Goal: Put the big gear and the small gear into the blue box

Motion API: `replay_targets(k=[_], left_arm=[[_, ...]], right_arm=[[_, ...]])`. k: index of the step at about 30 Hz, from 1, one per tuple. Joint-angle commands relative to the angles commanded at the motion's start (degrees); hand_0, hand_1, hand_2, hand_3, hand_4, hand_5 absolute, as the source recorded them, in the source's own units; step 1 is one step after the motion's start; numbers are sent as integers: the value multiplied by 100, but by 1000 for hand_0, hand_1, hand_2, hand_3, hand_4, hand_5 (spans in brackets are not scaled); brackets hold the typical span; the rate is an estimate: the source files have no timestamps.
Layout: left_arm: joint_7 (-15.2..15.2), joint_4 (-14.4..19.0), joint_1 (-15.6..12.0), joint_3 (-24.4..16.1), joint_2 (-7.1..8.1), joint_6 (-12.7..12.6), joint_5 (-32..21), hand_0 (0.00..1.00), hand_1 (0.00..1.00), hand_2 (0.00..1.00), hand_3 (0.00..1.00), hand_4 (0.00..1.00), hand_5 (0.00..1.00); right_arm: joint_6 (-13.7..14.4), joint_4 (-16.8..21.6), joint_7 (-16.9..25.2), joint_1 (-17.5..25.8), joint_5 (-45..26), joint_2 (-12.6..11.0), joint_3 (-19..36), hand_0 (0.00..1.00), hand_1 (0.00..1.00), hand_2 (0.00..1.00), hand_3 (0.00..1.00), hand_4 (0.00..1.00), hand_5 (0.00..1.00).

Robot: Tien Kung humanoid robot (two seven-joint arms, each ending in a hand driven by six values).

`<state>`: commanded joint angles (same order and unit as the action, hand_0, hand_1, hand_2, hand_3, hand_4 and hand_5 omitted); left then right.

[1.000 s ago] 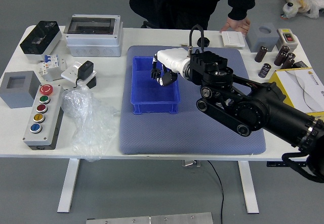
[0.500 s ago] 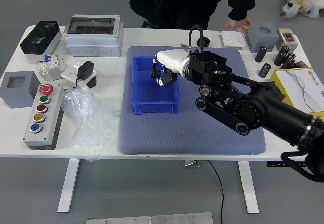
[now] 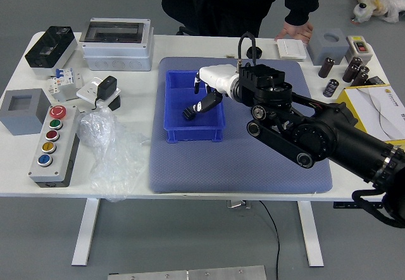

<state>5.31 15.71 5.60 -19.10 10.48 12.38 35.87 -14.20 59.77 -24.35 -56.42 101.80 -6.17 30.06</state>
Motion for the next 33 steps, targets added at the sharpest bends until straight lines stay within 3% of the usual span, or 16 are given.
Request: replay_targets(k=[1, 11, 23, 33], left_arm=[[0, 0, 0, -2, 0, 0, 0, 862, 830, 828, 783, 600, 374], [-2, 0, -3, -55, 7, 0, 17, 862, 830, 829, 783, 600, 374], [-4, 3, -19, -170, 6, 1, 54, 862, 830, 829, 783, 600, 374], [-9, 4, -5, -247, -1, 0, 76, 862, 830, 829, 782, 600, 374]], right_arm=[[-4, 3, -1, -2, 1, -5, 7, 294, 427, 551, 724, 844, 468], [-41, 126, -2, -38, 20, -192, 92, 299, 430, 547, 721, 858, 487], [-108, 329, -3, -31, 28, -722, 211, 304, 431, 552, 727, 868, 500], [-68, 276, 179, 86, -15, -1157, 264, 335, 447, 551, 714, 862, 494]])
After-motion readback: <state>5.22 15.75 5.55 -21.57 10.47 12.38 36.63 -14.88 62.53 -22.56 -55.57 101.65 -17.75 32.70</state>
